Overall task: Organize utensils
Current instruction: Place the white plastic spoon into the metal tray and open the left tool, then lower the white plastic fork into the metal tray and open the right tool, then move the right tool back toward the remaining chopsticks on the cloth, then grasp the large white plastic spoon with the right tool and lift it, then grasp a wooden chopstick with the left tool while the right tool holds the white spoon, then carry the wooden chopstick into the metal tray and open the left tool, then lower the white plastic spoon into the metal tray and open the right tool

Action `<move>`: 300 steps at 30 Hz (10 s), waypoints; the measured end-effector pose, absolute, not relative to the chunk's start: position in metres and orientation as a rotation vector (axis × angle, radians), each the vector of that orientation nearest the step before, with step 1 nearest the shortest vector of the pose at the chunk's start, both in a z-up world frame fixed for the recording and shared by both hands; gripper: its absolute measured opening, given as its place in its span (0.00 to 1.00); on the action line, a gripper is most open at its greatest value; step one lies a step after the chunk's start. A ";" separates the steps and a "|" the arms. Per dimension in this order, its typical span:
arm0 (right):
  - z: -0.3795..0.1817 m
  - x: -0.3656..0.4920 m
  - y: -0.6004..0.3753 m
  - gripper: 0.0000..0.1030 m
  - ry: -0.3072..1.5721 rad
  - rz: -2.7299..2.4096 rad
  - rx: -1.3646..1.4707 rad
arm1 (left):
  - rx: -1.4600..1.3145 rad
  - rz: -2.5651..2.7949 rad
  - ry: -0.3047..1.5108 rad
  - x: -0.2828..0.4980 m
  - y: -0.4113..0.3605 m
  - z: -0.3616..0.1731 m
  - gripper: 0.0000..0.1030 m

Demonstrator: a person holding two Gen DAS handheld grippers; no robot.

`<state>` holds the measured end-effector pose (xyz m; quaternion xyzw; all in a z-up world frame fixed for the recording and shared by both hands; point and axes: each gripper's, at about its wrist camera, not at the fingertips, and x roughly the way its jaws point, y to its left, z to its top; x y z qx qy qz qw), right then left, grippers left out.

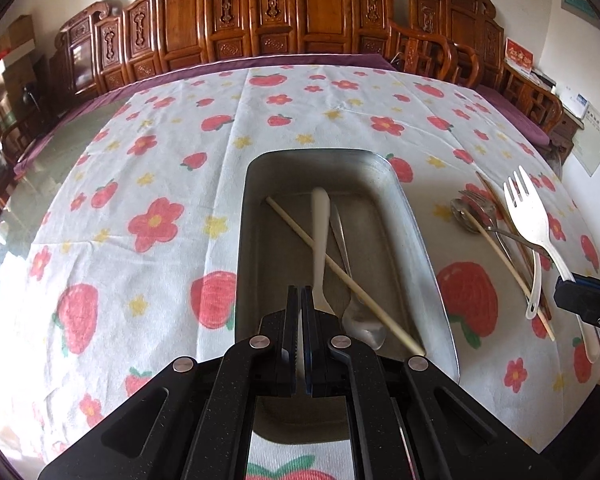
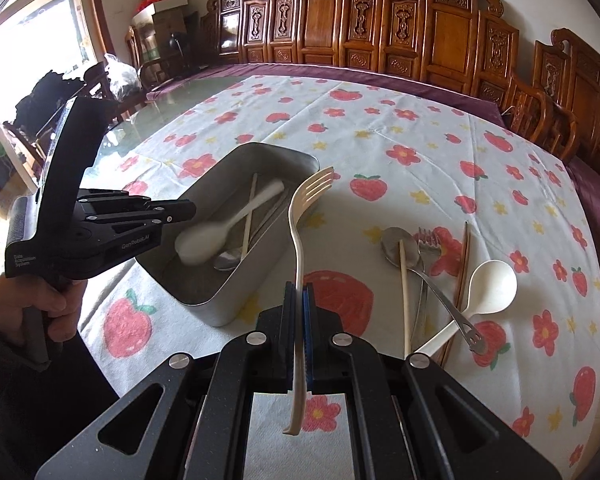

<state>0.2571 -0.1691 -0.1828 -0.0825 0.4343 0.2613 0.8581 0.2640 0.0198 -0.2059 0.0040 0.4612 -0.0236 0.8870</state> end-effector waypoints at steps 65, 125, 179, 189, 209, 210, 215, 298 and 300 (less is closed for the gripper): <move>-0.177 0.267 -0.172 0.05 0.867 0.477 -0.125 | -0.019 -0.159 0.794 0.241 0.031 -0.161 0.23; -0.226 0.281 -0.313 0.04 1.019 0.255 0.076 | 0.124 -0.282 0.797 0.219 -0.100 -0.182 0.58; -0.199 0.248 -0.331 0.05 0.940 0.290 0.020 | 0.134 -0.144 1.119 0.228 -0.156 -0.252 0.38; -0.195 0.244 -0.322 0.05 0.932 0.314 0.004 | 0.156 -0.160 1.065 0.215 -0.151 -0.241 0.04; -0.172 0.225 -0.287 0.05 0.885 0.437 -0.017 | 0.103 -0.097 0.916 0.235 -0.074 -0.161 0.04; -0.171 0.224 -0.285 0.05 0.884 0.443 -0.019 | 0.100 -0.094 0.914 0.236 -0.070 -0.160 0.04; -0.165 0.215 -0.270 0.05 0.873 0.474 -0.030 | 0.091 -0.084 0.905 0.240 -0.052 -0.156 0.04; -0.203 0.297 -0.056 0.05 1.007 0.523 -0.123 | 0.021 -0.036 0.850 0.224 0.102 -0.130 0.24; -0.210 0.302 -0.054 0.05 1.020 0.514 -0.120 | 0.020 -0.035 0.853 0.224 0.103 -0.132 0.24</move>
